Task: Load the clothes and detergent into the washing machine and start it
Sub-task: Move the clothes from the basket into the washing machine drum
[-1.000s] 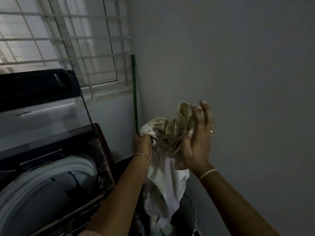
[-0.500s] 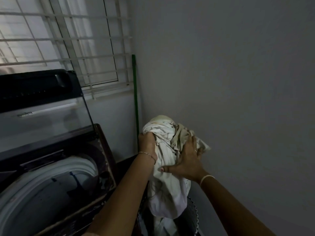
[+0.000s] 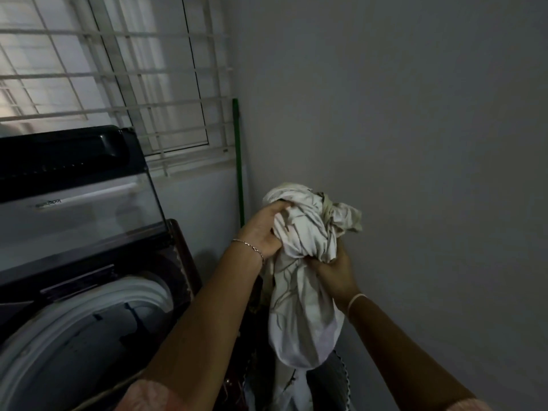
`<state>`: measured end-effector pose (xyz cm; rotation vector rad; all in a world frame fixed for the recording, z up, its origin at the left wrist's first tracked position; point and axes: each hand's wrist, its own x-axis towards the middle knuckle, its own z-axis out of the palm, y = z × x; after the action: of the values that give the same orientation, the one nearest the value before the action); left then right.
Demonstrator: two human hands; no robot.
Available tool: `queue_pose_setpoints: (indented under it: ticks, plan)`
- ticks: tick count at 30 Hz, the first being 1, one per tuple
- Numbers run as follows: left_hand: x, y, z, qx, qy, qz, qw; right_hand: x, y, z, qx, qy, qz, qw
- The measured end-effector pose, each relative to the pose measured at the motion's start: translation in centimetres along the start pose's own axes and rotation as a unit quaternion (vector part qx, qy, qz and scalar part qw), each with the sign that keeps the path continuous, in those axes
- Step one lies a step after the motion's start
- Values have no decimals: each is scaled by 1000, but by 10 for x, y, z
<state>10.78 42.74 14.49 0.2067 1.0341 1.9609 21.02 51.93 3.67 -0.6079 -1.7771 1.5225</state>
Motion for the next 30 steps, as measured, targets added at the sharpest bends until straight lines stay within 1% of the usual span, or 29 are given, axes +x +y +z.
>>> queue_pose_setpoints:
  ticks: [1, 2, 3, 5, 7, 9, 11, 13, 15, 18, 19, 21, 23, 25, 27, 30]
  plan:
    - [-2, 6, -3, 31, -35, -12, 999, 2, 0, 1, 8, 13, 15, 1000]
    - [-2, 9, -9, 73, -49, -16, 996, 3, 2, 2, 18, 28, 30, 999]
    - [-3, 11, -15, 113, -48, -10, 992, 5, 2, 3, 26, 44, 47, 998]
    - [-8, 9, -29, 154, -2, -1, 988, 10, 1, 4, 48, 70, 74, 994]
    - [-12, -3, -50, 142, 52, -36, 988, 18, -2, 4, 62, 86, 82, 991]
    - [-19, -26, -72, 131, 75, -120, 981, 24, -8, 3, 78, 89, 81, 990]
    - [-28, -53, -89, 134, 59, -208, 967, 30, -15, 5, 96, 95, 81, 987]
    - [-33, -74, -99, 118, 33, -265, 956, 37, -21, 7, 107, 113, 79, 985]
    - [-33, -85, -102, 75, 25, -289, 954, 41, -26, 10, 104, 130, 69, 984]
    - [-27, -91, -101, 25, 45, -300, 952, 43, -27, 12, 102, 148, 66, 981]
    - [-25, -93, -99, 12, 59, -295, 954, 42, -28, 13, 114, 153, 76, 979]
    - [-23, -94, -93, -10, 75, -265, 961, 44, -28, 14, 148, 164, 141, 965]
    - [-22, -92, -86, -32, 87, -230, 969, 44, -25, 13, 164, 142, 235, 948]
    - [-19, -85, -77, -62, 64, -191, 978, 41, -25, 9, 168, 86, 291, 938]
    - [-11, -75, -76, -73, 18, -173, 982, 37, -28, 2, 132, 20, 316, 939]
    - [1, -67, -76, -55, -19, -179, 982, 32, -34, -6, 93, -72, 321, 940]
